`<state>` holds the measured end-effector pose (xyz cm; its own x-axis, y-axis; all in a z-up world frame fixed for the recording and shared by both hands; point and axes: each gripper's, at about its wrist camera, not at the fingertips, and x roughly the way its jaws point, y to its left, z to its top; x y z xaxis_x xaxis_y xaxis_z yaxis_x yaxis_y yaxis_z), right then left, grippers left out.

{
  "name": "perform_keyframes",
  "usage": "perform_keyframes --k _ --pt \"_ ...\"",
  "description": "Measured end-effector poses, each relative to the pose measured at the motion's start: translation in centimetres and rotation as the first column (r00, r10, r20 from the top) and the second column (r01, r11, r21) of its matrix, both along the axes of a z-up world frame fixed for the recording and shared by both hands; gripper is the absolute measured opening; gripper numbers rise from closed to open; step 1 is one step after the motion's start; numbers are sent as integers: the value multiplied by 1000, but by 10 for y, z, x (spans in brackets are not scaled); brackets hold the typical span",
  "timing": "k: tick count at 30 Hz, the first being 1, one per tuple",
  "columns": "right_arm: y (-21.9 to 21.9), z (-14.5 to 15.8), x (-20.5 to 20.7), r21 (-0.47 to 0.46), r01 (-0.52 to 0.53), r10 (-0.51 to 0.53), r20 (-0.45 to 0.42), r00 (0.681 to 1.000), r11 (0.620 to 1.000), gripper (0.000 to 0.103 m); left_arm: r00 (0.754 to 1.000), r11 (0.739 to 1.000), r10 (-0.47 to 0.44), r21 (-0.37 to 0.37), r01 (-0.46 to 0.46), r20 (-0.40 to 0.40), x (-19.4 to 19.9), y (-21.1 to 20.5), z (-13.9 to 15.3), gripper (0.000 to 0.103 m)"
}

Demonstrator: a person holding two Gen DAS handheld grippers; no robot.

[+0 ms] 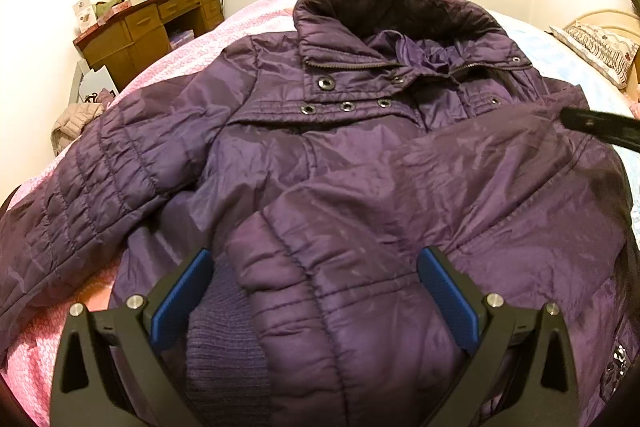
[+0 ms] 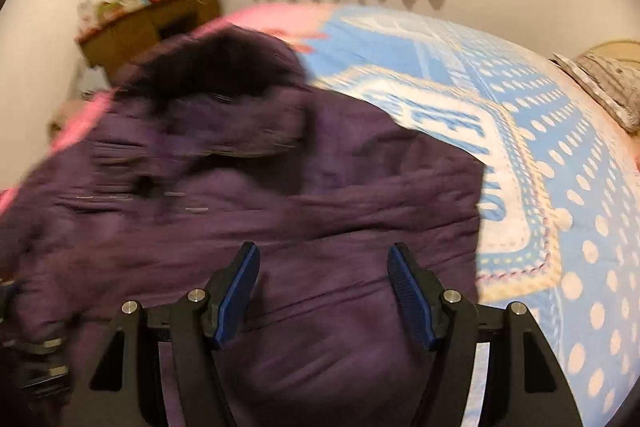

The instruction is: Fold large clothes

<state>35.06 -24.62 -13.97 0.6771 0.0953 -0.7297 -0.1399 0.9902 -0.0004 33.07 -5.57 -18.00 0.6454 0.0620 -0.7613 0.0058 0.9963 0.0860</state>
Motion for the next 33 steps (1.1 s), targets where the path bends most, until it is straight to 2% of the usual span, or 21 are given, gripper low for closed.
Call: perform_keyframes --k 4,8,11,13,17,22,28,31,33 --pt "35 0 -23 -31 -88 88 -3 996 996 68 1000 1000 0 0 0 1 0 0 0 103" --pt "52 -26 -23 -74 -109 106 -43 993 991 68 1000 1000 1 -2 -1 2 0 0 0 103" --pt "48 -46 -13 -49 -113 109 -80 991 992 68 1000 1000 1 -1 -1 1 0 0 0 103" --pt "46 -48 -10 -33 -111 108 -83 991 993 69 1000 1000 1 -1 -1 1 0 0 0 103" --pt "51 -52 -9 -76 -118 111 -82 990 990 69 1000 1000 1 -1 -1 2 0 0 0 103" --pt "51 -53 -7 -65 -125 119 -90 989 990 69 1000 1000 1 -1 -1 2 0 0 0 103" --pt "56 -57 -6 -107 -129 120 -93 988 986 69 1000 1000 1 3 -1 1 0 -1 -1 103" --pt "56 -50 -6 -128 -125 112 -105 988 984 70 1000 1000 0 -1 0 -4 0 1 0 103" --pt "54 -39 -15 -131 -71 61 -80 995 989 70 1000 1000 -12 -25 12 -7 -4 4 8 103"
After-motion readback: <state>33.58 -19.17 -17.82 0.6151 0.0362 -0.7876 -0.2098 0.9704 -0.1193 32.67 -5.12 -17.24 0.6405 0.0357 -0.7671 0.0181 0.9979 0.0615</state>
